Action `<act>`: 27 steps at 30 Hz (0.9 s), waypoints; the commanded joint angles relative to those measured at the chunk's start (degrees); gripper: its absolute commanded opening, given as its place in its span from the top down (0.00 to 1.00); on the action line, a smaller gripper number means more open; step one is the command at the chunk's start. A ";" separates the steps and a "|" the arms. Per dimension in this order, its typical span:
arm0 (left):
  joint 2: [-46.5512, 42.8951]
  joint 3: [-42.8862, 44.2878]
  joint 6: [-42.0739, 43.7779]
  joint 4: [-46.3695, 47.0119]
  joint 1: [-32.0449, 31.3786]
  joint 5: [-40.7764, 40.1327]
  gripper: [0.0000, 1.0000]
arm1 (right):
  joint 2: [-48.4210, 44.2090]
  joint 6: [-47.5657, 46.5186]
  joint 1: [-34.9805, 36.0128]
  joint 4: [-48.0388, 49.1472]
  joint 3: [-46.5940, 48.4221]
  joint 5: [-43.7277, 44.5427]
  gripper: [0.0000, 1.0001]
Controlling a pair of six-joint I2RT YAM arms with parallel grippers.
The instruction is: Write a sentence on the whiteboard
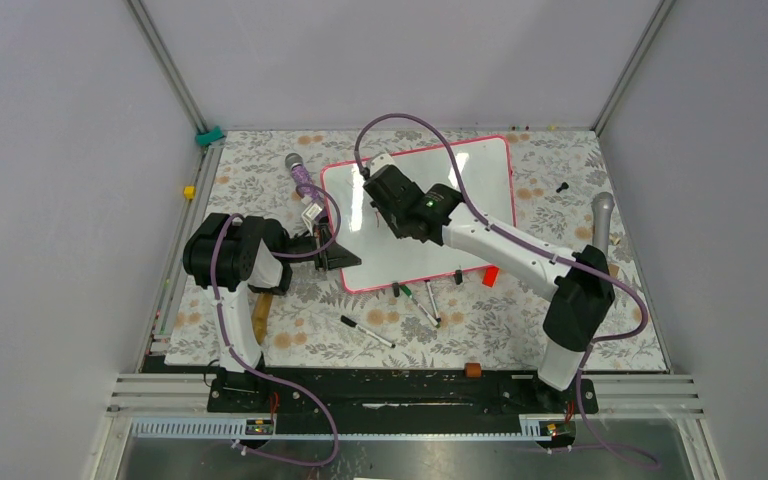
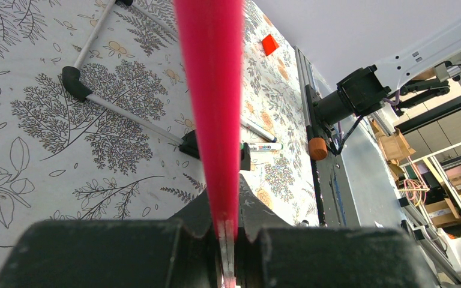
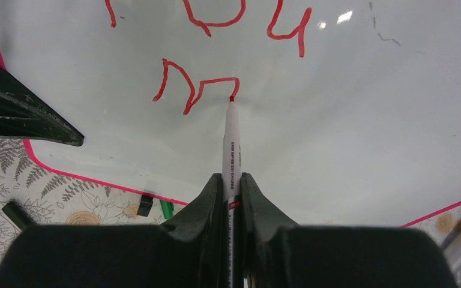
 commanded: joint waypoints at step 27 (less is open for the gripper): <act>1.96 -0.10 4.16 -0.42 -0.96 2.28 1.00 | -10.72 0.12 -1.60 5.48 -7.12 -2.15 1.00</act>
